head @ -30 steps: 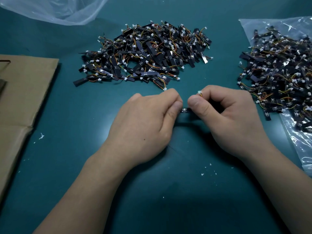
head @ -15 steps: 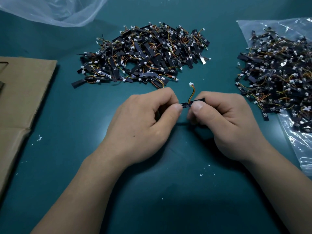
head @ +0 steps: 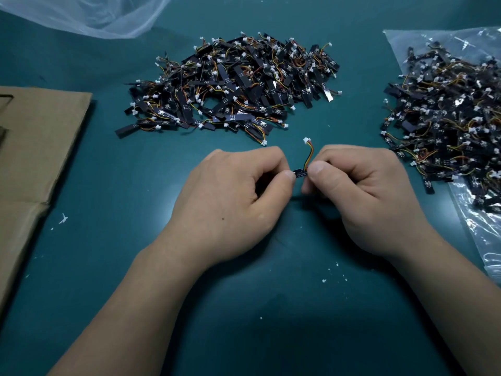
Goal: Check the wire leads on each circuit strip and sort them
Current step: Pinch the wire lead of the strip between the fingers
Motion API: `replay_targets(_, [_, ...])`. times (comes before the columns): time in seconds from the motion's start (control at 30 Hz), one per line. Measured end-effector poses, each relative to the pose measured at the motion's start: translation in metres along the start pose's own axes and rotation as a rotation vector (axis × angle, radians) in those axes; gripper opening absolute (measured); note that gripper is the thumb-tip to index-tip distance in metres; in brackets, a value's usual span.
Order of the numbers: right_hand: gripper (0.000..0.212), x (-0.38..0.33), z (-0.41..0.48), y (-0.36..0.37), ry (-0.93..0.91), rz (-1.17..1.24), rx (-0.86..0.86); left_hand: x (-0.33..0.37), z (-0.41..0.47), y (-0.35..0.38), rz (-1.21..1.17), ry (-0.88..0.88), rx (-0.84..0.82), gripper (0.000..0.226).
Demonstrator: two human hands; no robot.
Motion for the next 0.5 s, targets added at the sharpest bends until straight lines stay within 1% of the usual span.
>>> replay_targets(0.1, [0.031, -0.0014, 0.0004, 0.0005, -0.008, -0.001, -0.006, -0.0037, 0.0004, 0.0001, -0.054, -0.023, -0.016, 0.024])
replay_targets(0.27, [0.031, -0.0021, 0.0007, 0.0017, -0.008, -0.014, -0.012, -0.0027, 0.0007, -0.0004, -0.026, -0.021, -0.016, 0.025])
replay_targets(0.4, [0.031, -0.0030, 0.0004, 0.0017, -0.016, -0.005, -0.007, -0.0041, 0.0003, -0.0003, -0.048, -0.031, -0.015, 0.023])
replay_targets(0.5, [0.031, -0.0020, 0.0002, 0.0007, -0.015, -0.023, -0.001, -0.0039, 0.0003, 0.0003, -0.013, -0.033, -0.011, 0.024])
Point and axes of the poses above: each hand's wrist, its own z-axis towards the middle knuckle, its own y-axis out of the palm, x = y × z, the point moved 10 cm from there along z, towards the middle knuckle, and after that the axes turned 7 degrees about z, right-handed, at the moved point
